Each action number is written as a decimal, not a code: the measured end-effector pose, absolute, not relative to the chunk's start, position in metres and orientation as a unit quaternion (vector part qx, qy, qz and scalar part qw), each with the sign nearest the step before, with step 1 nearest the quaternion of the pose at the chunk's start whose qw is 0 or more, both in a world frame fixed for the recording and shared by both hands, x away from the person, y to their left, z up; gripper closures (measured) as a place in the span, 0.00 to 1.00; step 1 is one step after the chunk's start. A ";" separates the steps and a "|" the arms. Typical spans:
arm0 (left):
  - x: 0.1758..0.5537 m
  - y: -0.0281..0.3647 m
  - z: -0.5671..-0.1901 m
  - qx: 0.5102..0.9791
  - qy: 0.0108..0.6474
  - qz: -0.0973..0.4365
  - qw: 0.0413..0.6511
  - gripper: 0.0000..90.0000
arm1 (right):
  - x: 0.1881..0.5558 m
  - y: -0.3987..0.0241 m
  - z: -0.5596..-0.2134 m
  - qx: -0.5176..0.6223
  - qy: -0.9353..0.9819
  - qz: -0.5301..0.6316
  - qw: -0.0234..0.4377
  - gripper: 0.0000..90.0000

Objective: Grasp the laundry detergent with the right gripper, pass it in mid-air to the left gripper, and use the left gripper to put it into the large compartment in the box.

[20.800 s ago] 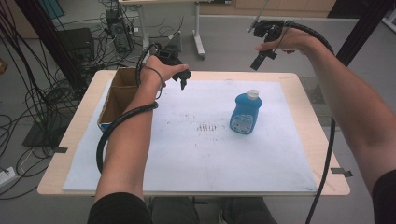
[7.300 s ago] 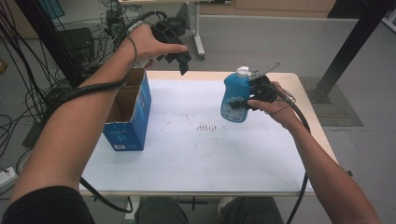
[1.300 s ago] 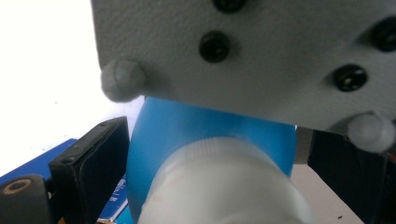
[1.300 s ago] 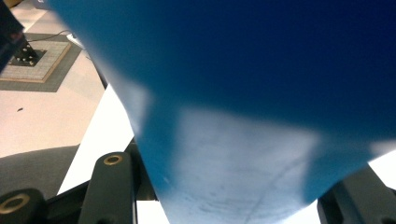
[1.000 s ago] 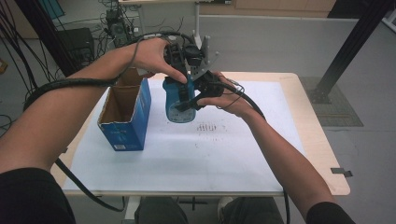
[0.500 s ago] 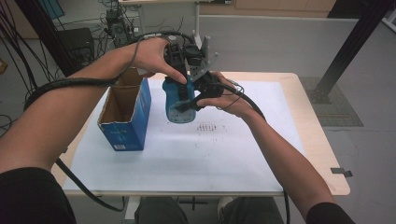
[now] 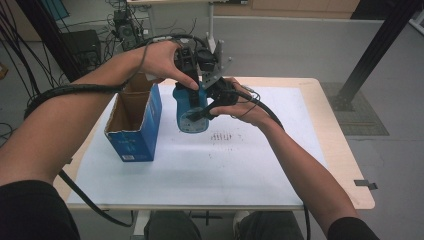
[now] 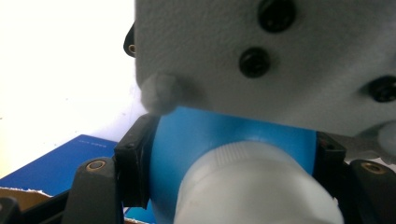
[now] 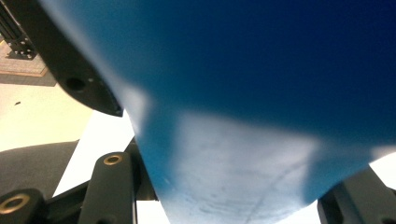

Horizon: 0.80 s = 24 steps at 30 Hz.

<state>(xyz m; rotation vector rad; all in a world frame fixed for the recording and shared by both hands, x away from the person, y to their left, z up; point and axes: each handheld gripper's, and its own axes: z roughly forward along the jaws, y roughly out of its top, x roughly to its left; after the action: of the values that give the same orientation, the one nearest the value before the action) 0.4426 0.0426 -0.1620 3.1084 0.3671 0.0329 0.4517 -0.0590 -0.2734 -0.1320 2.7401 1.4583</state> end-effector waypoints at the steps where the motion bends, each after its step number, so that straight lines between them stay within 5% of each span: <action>1: 0.442 0.043 -0.162 0.993 0.118 0.009 0.004 0.39 | 0.452 -0.059 -0.274 -0.043 0.882 0.469 0.018 0.48; 24: 0.442 0.040 -0.164 0.993 0.113 0.013 -0.002 0.39 | 0.451 -0.060 -0.276 -0.040 0.881 0.471 0.015 0.48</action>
<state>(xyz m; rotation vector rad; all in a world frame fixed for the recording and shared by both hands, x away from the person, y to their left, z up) 0.4418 0.0401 -0.1641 3.1252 0.3559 0.0402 0.4509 -0.0595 -0.2757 -0.1245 2.7416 1.4655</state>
